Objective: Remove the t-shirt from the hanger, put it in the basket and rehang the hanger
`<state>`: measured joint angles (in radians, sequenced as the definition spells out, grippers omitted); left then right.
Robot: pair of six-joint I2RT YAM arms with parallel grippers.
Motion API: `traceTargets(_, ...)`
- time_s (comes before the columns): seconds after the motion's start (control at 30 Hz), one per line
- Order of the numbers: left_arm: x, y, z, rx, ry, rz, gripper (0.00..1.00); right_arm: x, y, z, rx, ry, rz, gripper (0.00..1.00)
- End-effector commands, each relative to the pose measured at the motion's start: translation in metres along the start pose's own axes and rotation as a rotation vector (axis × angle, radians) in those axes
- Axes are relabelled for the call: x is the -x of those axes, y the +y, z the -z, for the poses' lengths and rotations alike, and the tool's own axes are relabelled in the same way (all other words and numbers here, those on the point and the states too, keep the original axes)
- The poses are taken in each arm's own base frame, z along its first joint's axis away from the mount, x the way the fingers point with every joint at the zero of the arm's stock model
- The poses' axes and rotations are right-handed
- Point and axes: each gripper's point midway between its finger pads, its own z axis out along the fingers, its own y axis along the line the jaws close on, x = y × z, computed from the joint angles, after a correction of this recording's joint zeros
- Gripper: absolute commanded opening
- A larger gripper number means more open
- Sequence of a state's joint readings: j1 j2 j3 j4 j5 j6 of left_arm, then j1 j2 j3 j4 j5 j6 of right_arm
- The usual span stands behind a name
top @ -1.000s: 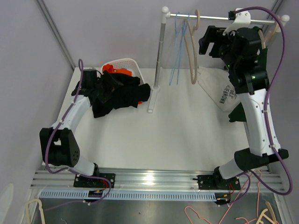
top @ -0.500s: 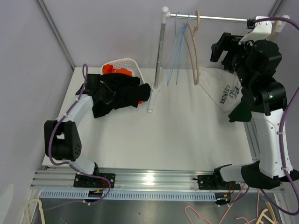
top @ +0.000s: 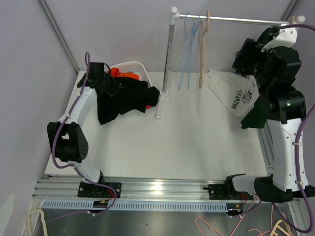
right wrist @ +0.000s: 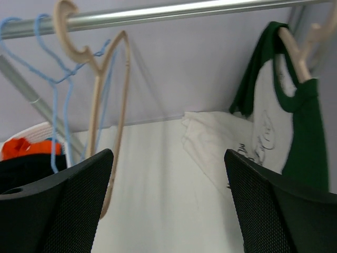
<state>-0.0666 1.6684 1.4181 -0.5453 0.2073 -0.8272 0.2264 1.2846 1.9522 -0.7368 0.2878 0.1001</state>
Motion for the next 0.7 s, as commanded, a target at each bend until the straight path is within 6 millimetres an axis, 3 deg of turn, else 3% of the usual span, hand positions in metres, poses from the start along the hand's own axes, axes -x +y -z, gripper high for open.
traceTargets(0.0,0.045,-0.074,0.035,-0.141,-0.122,-0.13,0.01,0.002,-0.03,-0.005,-0.108,-0.012,-0.037,0.91)
traceTargets(0.03,0.052,-0.089,0.047,-0.16,-0.144,-0.162,0.01,-0.001,-0.032,-0.008,-0.108,-0.003,-0.042,0.91)
traceTargets(0.07,0.049,-0.097,0.043,-0.159,-0.138,-0.186,0.01,-0.004,-0.034,-0.011,-0.115,0.002,-0.046,0.91)
traceTargets(0.13,0.067,-0.12,0.058,-0.179,-0.186,-0.207,0.01,-0.012,-0.042,-0.02,-0.137,0.021,-0.049,0.91)
traceTargets(0.17,0.066,-0.114,0.034,-0.148,-0.149,-0.201,0.01,-0.014,-0.045,-0.024,-0.146,0.03,-0.048,0.9)
traceTargets(0.27,0.082,-0.137,0.023,-0.182,-0.15,-0.202,0.01,-0.023,-0.06,-0.038,-0.188,0.061,-0.047,0.91)
traceTargets(0.3,0.075,-0.126,-0.012,-0.154,-0.093,-0.187,0.01,-0.023,-0.066,-0.04,-0.199,0.058,-0.05,0.91)
traceTargets(0.37,0.078,-0.131,-0.031,-0.162,-0.084,-0.179,0.01,-0.02,-0.066,-0.042,-0.186,0.048,-0.057,0.91)
traceTargets(0.4,0.069,-0.116,-0.064,-0.124,-0.035,-0.168,0.01,-0.017,-0.066,-0.041,-0.186,0.043,-0.059,0.91)
traceTargets(0.43,0.068,-0.114,-0.073,-0.117,-0.025,-0.162,0.01,-0.006,-0.068,-0.037,-0.189,0.018,-0.064,0.91)
traceTargets(0.47,0.059,-0.1,-0.098,-0.08,0.011,-0.148,0.01,-0.004,-0.074,-0.035,-0.206,0.019,-0.065,0.91)
traceTargets(0.57,0.042,-0.074,-0.129,-0.021,0.075,-0.115,0.01,0.018,-0.076,-0.025,-0.206,-0.028,-0.062,0.91)
traceTargets(0.67,0.032,-0.058,-0.142,0.013,0.101,-0.093,0.01,0.03,-0.088,-0.019,-0.243,-0.046,-0.052,0.91)
